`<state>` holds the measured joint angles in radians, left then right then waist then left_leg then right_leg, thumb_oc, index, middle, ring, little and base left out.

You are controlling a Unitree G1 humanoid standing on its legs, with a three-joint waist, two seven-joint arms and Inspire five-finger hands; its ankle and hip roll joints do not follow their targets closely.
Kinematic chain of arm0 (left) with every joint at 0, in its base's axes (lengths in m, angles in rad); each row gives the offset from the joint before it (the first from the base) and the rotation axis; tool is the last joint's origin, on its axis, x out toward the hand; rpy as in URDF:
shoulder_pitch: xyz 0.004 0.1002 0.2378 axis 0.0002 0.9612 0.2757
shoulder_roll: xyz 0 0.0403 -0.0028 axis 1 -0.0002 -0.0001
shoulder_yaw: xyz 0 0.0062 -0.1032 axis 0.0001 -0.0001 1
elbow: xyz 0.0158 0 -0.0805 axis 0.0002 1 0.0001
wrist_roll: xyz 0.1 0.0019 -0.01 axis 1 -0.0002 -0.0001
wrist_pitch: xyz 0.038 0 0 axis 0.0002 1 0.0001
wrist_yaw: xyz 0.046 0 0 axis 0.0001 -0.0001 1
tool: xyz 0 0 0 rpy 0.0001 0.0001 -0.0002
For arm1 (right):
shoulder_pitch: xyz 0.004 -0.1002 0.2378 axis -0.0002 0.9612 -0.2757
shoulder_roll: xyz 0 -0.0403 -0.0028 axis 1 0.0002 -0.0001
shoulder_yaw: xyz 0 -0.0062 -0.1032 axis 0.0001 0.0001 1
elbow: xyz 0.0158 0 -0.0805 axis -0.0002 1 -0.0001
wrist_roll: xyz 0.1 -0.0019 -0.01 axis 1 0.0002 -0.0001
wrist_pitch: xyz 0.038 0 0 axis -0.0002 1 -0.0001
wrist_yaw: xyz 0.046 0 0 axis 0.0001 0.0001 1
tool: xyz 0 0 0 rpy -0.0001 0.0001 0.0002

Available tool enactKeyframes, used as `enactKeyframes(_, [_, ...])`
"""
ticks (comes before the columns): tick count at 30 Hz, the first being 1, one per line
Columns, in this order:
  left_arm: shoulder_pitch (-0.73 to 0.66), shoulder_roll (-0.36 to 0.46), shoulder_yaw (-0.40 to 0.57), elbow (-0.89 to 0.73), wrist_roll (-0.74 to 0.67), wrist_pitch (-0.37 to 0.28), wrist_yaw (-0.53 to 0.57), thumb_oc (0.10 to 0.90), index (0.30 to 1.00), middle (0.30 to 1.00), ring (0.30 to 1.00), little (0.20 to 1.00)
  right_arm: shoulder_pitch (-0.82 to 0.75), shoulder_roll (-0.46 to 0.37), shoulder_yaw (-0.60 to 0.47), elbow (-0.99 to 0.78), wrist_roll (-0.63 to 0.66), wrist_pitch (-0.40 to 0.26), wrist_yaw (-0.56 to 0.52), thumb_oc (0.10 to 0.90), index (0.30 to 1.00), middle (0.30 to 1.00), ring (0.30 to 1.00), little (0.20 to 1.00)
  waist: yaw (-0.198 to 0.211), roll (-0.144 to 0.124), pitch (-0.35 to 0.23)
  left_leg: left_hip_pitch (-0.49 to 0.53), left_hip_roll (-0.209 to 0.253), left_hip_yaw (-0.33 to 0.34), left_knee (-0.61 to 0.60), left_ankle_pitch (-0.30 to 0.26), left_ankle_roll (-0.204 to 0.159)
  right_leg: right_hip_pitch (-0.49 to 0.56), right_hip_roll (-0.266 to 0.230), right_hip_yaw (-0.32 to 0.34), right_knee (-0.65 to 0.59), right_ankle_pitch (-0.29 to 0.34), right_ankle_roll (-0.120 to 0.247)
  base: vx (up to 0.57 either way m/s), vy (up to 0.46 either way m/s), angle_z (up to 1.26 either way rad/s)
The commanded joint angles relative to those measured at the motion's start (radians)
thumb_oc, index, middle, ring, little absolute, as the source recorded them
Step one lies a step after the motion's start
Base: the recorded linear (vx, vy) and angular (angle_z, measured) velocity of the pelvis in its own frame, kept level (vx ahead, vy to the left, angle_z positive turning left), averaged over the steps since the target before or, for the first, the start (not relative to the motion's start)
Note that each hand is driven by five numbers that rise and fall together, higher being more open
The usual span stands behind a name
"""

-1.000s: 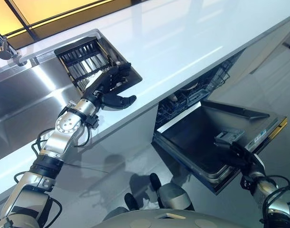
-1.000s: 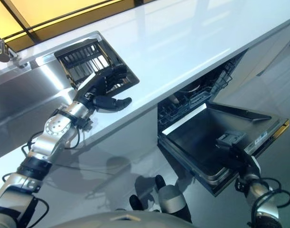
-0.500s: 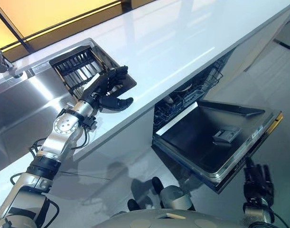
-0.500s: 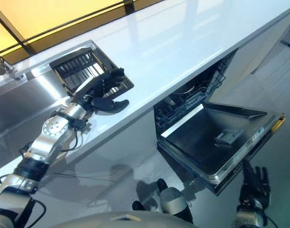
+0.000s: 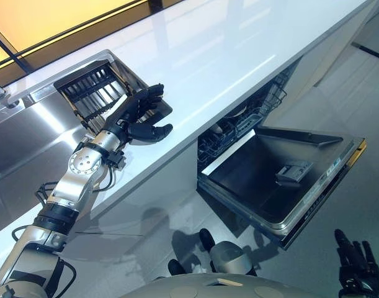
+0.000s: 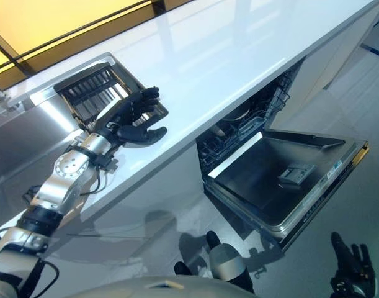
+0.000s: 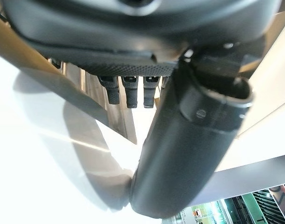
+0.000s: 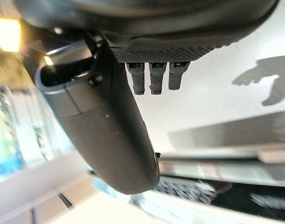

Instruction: Pick up plates and place into dishwasher.

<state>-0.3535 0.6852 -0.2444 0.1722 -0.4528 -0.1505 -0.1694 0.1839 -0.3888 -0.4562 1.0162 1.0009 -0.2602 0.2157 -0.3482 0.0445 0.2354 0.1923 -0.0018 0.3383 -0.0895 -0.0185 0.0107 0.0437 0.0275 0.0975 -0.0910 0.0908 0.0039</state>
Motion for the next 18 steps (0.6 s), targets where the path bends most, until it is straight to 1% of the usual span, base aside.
enactKeyframes(1, [-0.112, 0.029, 0.008, -0.092, -0.045, -0.062, 0.023, 0.800, 0.900, 0.900, 0.900, 0.900, -0.007, -0.082, -0.017, -0.012, -0.006, -0.045, 0.074, 0.800, 0.900, 0.900, 0.900, 0.900, 0.010, 0.009, -0.068, -0.039, -0.010, -0.064, 0.109, -0.118, 0.032, -0.036, -0.010, -0.047, 0.102, -0.068, 0.107, 0.00, 0.000, 0.00])
enactKeyframes(2, [-0.118, 0.028, 0.006, -0.094, -0.049, -0.060, 0.021, 0.800, 0.900, 0.900, 0.900, 0.900, -0.013, -0.079, -0.003, -0.005, -0.015, -0.050, 0.087, 0.800, 0.900, 0.900, 0.900, 0.900, 0.013, 0.012, -0.068, -0.039, -0.009, -0.064, 0.108, -0.117, 0.031, -0.035, -0.011, -0.049, 0.101, -0.068, 0.106, 0.00, 0.000, 0.00])
enactKeyframes(5, [-0.126, 0.021, 0.000, -0.101, -0.047, -0.052, 0.020, 0.800, 0.900, 0.900, 0.900, 0.900, -0.025, -0.071, 0.027, -0.002, -0.039, -0.036, 0.113, 0.800, 0.900, 0.900, 0.900, 0.900, 0.019, 0.016, -0.068, -0.039, -0.007, -0.067, 0.107, -0.114, 0.029, -0.032, -0.012, -0.053, 0.099, -0.068, 0.105, 0.00, -0.014, 0.03])
enactKeyframes(6, [-0.136, 0.014, -0.009, -0.110, -0.049, -0.039, 0.020, 0.800, 0.900, 0.900, 0.900, 0.900, -0.038, -0.063, 0.064, 0.004, -0.048, -0.015, 0.149, 0.800, 0.900, 0.900, 0.900, 0.900, 0.026, 0.018, -0.071, -0.039, -0.007, -0.073, 0.105, -0.112, 0.027, -0.028, -0.013, -0.057, 0.095, -0.069, 0.104, 0.00, -0.033, 0.07])
enactKeyframes(9, [-0.142, -0.001, -0.016, -0.120, -0.047, -0.028, 0.013, 0.800, 0.900, 0.900, 0.900, 0.900, -0.063, -0.056, 0.112, 0.023, -0.051, 0.022, 0.196, 0.800, 0.900, 0.900, 0.900, 0.900, 0.039, 0.022, -0.073, -0.038, -0.006, -0.079, 0.105, -0.110, 0.026, -0.022, -0.014, -0.062, 0.092, -0.071, 0.101, 0.01, -0.027, 0.13])
enactKeyframes(11, [-0.141, -0.022, -0.027, -0.129, -0.038, -0.018, 0.006, 0.800, 0.900, 0.900, 0.900, 0.900, -0.091, -0.051, 0.164, 0.040, -0.064, 0.064, 0.269, 0.800, 0.900, 0.900, 0.900, 0.900, 0.052, 0.026, -0.074, -0.037, -0.006, -0.088, 0.105, -0.108, 0.025, -0.016, -0.016, -0.066, 0.089, -0.072, 0.098, 0.02, -0.022, 0.09])
enactKeyframes(13, [-0.138, -0.034, -0.030, -0.134, -0.032, -0.015, -0.006, 0.800, 0.900, 0.900, 0.900, 0.900, -0.106, -0.045, 0.203, 0.045, -0.057, 0.076, 0.312, 0.800, 0.900, 0.900, 0.900, 0.900, 0.063, 0.027, -0.074, -0.036, -0.004, -0.092, 0.108, -0.107, 0.023, -0.013, -0.017, -0.070, 0.090, -0.074, 0.096, 0.00, 0.000, 0.00])
enactKeyframes(15, [-0.133, -0.042, -0.030, -0.141, -0.027, -0.011, -0.020, 0.800, 0.900, 0.900, 0.900, 0.900, -0.119, -0.038, 0.244, 0.039, -0.057, 0.102, 0.351, 0.800, 0.900, 0.900, 0.900, 0.900, 0.072, 0.028, -0.075, -0.036, -0.002, -0.097, 0.109, -0.105, 0.022, -0.008, -0.019, -0.073, 0.090, -0.076, 0.094, 0.00, -0.015, 0.02])
enactKeyframes(18, [-0.124, -0.043, -0.028, -0.156, -0.022, -0.004, -0.030, 0.800, 0.900, 0.900, 0.900, 0.900, -0.142, -0.035, 0.306, 0.007, -0.090, 0.136, 0.405, 0.800, 0.900, 0.900, 0.900, 0.900, 0.088, 0.028, -0.076, -0.034, 0.001, -0.103, 0.104, -0.099, 0.018, -0.001, -0.020, -0.080, 0.085, -0.078, 0.091, -0.01, -0.025, 0.06])
